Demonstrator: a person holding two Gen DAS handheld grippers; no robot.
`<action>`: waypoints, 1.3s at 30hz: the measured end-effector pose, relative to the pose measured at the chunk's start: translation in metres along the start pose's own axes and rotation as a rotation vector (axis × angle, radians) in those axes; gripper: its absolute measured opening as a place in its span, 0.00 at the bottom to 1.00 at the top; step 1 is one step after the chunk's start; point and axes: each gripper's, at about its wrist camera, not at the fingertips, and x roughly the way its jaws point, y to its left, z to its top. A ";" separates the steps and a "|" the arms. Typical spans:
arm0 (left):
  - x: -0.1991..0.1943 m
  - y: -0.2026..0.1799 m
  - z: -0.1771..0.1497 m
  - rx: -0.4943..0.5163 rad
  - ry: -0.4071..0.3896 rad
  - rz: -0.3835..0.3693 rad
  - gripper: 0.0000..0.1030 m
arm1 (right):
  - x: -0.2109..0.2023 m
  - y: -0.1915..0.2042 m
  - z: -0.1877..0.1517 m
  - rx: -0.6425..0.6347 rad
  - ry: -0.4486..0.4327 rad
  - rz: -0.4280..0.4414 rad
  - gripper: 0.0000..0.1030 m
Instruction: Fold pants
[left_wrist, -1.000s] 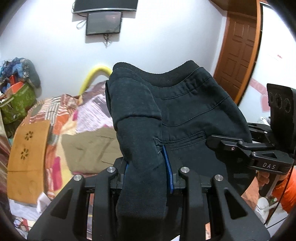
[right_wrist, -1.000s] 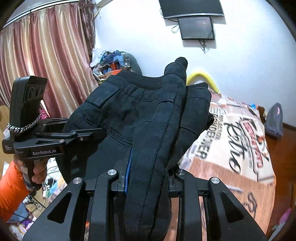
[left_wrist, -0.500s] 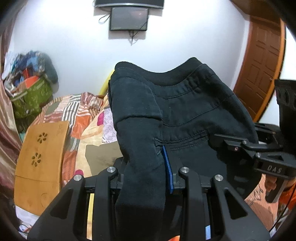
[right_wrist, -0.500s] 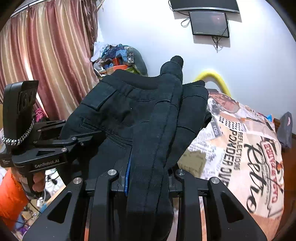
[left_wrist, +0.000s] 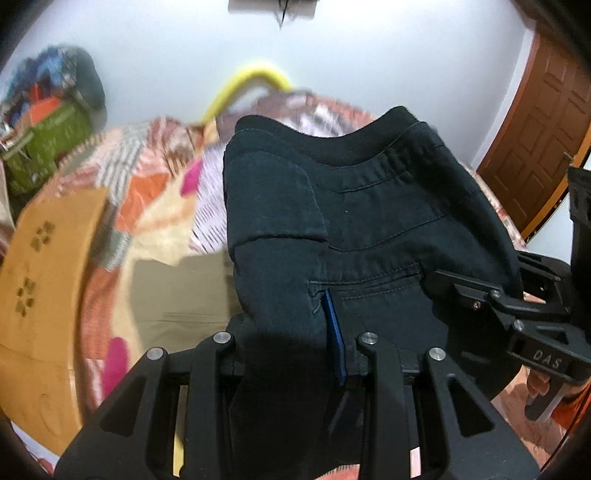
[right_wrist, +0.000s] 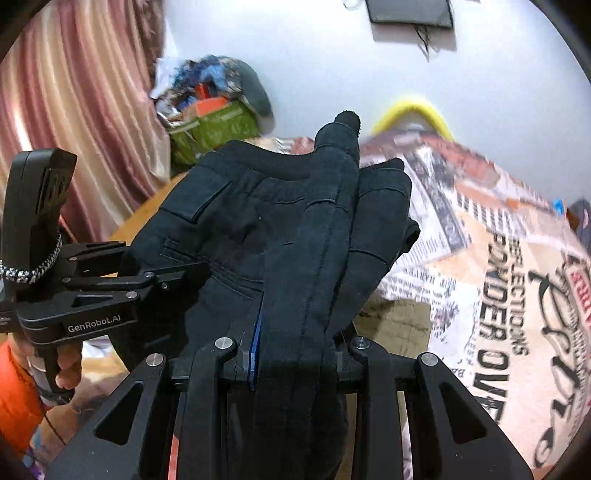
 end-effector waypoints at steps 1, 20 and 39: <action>0.010 0.000 0.000 -0.005 0.020 0.000 0.31 | 0.006 -0.004 -0.004 0.012 0.014 -0.006 0.23; -0.073 0.000 -0.041 0.024 -0.088 0.199 0.53 | -0.082 -0.027 -0.047 0.058 -0.030 -0.118 0.41; -0.379 -0.140 -0.137 0.118 -0.506 0.075 0.57 | -0.364 0.102 -0.085 -0.034 -0.486 -0.016 0.41</action>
